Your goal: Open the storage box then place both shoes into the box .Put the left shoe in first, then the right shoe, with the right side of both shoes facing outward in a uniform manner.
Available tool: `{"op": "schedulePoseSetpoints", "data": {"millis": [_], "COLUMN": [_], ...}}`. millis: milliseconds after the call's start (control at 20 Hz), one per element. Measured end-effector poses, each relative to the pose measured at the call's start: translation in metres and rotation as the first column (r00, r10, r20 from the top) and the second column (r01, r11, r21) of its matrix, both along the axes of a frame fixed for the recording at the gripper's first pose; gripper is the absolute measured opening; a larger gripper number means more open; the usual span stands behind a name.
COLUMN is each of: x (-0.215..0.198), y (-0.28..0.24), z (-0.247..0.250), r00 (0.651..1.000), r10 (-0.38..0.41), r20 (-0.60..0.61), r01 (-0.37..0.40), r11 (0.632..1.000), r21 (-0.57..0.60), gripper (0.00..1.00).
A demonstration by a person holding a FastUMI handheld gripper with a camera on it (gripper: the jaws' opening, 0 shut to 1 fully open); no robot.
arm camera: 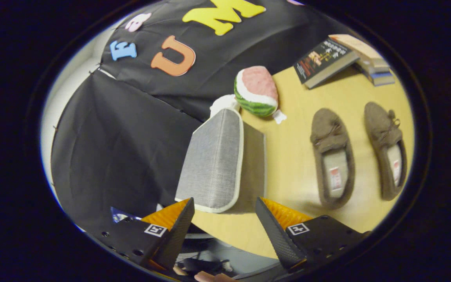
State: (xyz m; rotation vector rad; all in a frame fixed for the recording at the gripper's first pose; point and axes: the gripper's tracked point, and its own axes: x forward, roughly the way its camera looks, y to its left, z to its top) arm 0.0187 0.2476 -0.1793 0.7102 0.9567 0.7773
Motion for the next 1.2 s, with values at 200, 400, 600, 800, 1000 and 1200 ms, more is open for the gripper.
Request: {"op": "schedulePoseSetpoints", "data": {"millis": [200,400,600,800,1000,1200], "x": [0.011,0.023,0.021,0.024,0.016,0.015], "y": [0.023,0.037,0.049,0.048,0.034,0.026], "z": [-0.007,-0.021,-0.023,-0.021,-0.007,-0.002], "r00": [0.990,0.981,0.970,0.975,0.982,0.987], "r10": [0.051,0.066,0.109,0.085,0.061,0.018], "r20": [-0.134,-0.183,-0.217,-0.204,-0.180,-0.159], "r01": [-0.028,-0.032,-0.053,-0.039,-0.032,-0.006], "r11": [0.985,0.983,0.967,0.975,0.986,0.997], "r21": [0.168,0.183,0.249,0.220,0.162,0.071], "gripper": [0.95,0.95,0.95,0.76,0.60,0.34]}}
